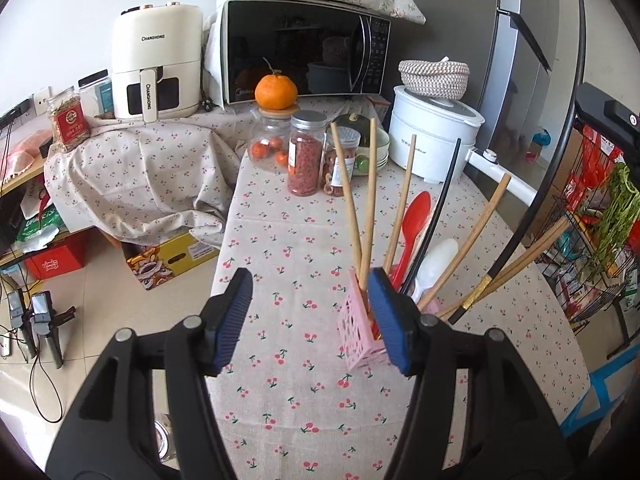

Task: Organize utensils
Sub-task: 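Insert the black chopsticks into the basket and open the left tool, then open the right tool and withdraw it from the basket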

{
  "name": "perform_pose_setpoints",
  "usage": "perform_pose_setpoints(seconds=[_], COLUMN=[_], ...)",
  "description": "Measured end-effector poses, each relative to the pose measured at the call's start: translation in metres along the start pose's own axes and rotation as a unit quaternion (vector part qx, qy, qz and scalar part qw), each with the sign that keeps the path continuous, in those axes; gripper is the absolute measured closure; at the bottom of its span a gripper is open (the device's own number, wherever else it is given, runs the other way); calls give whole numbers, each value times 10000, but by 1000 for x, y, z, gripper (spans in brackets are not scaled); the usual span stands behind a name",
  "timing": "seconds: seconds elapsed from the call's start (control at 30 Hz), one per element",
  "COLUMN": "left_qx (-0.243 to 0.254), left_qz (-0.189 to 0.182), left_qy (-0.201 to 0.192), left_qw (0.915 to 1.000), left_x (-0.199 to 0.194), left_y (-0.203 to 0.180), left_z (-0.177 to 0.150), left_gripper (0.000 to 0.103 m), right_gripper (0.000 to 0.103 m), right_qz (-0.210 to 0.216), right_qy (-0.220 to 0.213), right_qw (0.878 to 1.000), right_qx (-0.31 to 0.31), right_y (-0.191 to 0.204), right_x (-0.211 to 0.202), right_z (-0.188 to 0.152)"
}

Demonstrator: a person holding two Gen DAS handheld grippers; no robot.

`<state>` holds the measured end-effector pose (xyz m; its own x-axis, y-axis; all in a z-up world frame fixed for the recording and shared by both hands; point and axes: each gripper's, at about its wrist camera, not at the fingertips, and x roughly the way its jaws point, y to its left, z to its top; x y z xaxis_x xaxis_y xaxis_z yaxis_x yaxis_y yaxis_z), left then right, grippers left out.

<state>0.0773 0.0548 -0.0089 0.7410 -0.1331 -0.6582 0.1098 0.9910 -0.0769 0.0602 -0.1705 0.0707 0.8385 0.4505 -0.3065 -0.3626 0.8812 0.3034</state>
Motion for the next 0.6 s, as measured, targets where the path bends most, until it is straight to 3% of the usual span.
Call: perform_pose_setpoints(seconds=[0.17, 0.6], left_qx=[-42, 20], left_qz=[51, 20], left_qy=[273, 450], left_qw=[9996, 9990], left_x=[7, 8], left_y=[7, 10], left_z=[-6, -10], left_gripper=[36, 34], right_gripper=[98, 98], right_qz=[-113, -134], right_qy=[52, 507], right_qw=[9995, 9973], right_qx=[283, 515], right_y=[-8, -9], right_x=[25, 64], right_z=[-10, -29])
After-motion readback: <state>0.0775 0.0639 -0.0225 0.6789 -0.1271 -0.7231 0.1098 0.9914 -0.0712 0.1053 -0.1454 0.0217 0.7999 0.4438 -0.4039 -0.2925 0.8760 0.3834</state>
